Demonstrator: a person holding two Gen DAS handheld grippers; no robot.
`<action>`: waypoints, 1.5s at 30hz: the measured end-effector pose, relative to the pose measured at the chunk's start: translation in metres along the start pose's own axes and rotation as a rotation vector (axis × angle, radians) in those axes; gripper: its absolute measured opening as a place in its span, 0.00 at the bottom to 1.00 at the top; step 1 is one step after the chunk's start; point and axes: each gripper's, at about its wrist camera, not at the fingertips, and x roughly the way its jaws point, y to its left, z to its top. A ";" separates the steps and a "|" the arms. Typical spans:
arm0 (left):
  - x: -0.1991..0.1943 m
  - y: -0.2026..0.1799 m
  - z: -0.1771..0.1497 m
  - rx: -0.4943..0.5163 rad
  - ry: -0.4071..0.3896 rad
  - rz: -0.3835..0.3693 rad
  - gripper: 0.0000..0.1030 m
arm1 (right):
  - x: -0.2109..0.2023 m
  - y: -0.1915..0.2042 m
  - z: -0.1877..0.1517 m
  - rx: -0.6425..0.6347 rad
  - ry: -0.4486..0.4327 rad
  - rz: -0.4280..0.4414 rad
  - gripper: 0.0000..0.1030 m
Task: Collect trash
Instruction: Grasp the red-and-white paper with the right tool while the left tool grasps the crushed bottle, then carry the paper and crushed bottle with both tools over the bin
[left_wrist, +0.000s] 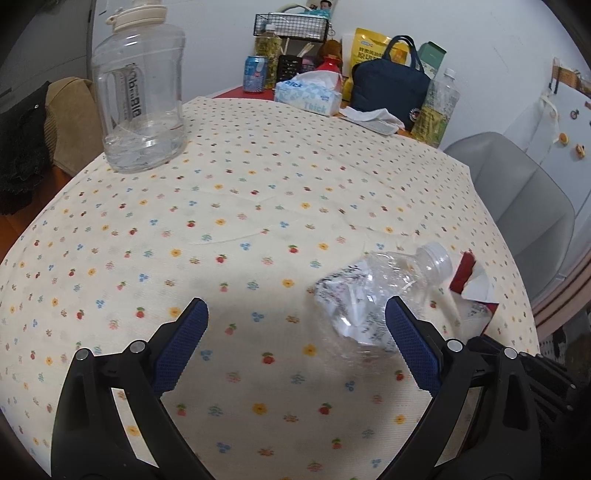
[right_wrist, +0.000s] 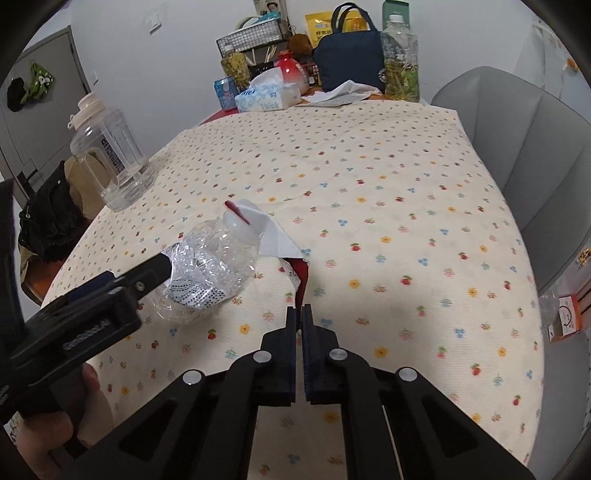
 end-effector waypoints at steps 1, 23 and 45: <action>0.001 -0.005 -0.001 0.009 0.005 -0.004 0.93 | -0.003 -0.004 0.000 0.008 -0.006 -0.001 0.04; 0.027 -0.068 0.005 0.109 0.056 0.017 0.91 | -0.033 -0.077 -0.006 0.142 -0.058 -0.034 0.04; -0.013 -0.088 0.004 0.100 0.000 -0.062 0.42 | -0.078 -0.096 -0.016 0.157 -0.121 -0.083 0.04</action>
